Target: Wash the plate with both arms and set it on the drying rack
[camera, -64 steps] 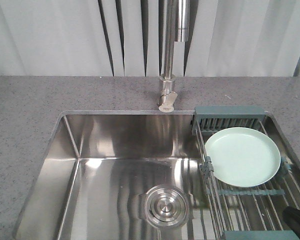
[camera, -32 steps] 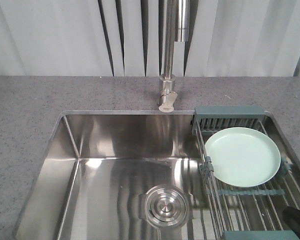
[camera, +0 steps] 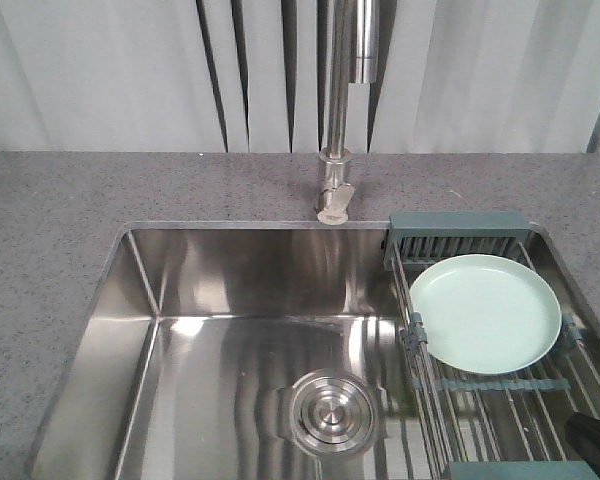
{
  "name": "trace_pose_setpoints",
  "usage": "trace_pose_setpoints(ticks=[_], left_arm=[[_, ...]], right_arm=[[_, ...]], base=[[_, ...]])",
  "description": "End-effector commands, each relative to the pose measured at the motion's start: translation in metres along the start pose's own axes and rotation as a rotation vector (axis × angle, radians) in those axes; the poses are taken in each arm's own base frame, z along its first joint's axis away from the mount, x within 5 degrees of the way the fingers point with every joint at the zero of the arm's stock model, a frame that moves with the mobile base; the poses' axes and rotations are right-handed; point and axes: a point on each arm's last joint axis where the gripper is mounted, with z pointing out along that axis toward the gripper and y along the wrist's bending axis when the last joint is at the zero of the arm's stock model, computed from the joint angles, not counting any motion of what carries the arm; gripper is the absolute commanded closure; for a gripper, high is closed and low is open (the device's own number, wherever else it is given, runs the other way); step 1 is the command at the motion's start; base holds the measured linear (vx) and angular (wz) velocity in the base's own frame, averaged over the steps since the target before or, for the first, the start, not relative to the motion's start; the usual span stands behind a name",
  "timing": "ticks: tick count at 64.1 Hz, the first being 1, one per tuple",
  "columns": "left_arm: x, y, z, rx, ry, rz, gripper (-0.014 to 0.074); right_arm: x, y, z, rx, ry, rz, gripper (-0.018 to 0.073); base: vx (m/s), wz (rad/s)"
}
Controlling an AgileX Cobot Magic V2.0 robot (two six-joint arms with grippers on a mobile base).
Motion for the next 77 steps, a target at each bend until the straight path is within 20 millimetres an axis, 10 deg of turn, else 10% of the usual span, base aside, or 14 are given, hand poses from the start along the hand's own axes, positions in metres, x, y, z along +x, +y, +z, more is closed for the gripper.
trace_pose_setpoints(ticks=[1,53,77], left_arm=[[-0.016,-0.001,-0.003,0.005,-0.116,-0.010,0.0603],[-0.016,-0.001,-0.003,0.005,-0.116,-0.010,0.0603],[-0.016,-0.001,-0.003,0.005,-0.116,-0.010,0.0603]], right_arm=[[-0.013,-0.006,-0.003,0.059,-0.080,-0.027,0.0564],[0.059,-0.011,0.008,0.301,-0.433,0.310,0.0564],[0.053,-0.012,0.003,0.330,-0.512,0.215,0.0564]], base=[[0.00,0.00],[0.00,0.00],[0.00,0.00]])
